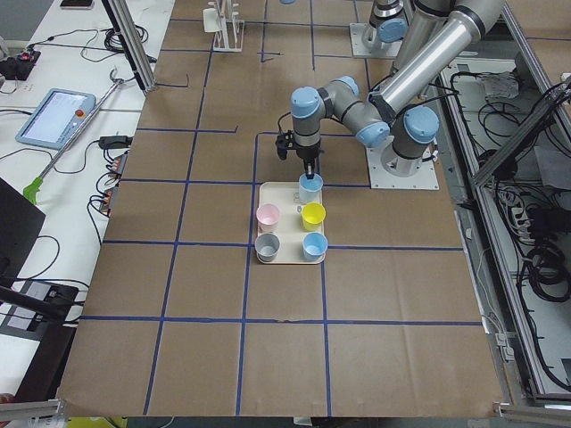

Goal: Transfer IKEA cup to right arm and place on rack

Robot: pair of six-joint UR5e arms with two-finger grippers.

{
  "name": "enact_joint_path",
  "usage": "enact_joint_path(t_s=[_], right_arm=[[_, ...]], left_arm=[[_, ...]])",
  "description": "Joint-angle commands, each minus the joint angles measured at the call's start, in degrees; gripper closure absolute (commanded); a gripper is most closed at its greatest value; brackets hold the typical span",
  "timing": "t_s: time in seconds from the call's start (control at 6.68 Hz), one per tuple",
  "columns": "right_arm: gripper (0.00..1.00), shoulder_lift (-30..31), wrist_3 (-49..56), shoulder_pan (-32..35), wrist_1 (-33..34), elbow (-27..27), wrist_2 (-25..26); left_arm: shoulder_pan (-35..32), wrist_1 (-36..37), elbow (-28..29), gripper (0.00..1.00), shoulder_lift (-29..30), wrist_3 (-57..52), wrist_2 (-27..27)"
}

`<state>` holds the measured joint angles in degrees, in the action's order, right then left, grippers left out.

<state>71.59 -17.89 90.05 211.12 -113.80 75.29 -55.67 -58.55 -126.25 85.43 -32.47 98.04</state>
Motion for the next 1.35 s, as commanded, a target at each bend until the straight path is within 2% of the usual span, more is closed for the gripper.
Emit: enact_joint_path(t_s=[0.0,0.15,0.3,0.45,0.6,0.9,1.05,1.2], right_arm=[[0.00,2.2,-19.2,0.5,-0.1,-4.2,-8.7],[0.00,2.2,-28.8,1.2,-0.1,-4.7,-11.8],[0.00,2.2,-36.0,1.9,-0.1,-4.8,-14.0],[0.00,1.8,-39.9,2.7,0.0,-4.8,-14.5],[0.00,1.5,-43.2,3.5,-0.1,-4.8,-14.5],[0.00,0.9,-53.1,4.8,0.0,-6.4,-14.7],[0.00,0.9,-54.4,4.9,0.6,-7.0,-14.7],[0.00,1.0,-56.6,4.9,1.0,-7.0,-14.7]], left_arm=[[-1.8,-3.7,8.4,1.00,0.3,0.1,-4.6],[-3.1,-8.1,14.7,1.00,0.9,-0.2,-5.3],[-4.2,-12.9,21.0,1.00,1.2,-0.5,-9.1],[-4.4,-17.3,26.5,1.00,2.0,-0.6,-12.5],[-5.0,-18.0,29.9,1.00,3.0,-1.4,-17.3],[-5.6,-17.2,31.5,1.00,3.9,-2.5,-27.2],[-5.6,-15.5,31.6,1.00,5.0,-3.2,-34.1],[-6.0,-9.9,30.9,1.00,6.9,-3.8,-39.4]])
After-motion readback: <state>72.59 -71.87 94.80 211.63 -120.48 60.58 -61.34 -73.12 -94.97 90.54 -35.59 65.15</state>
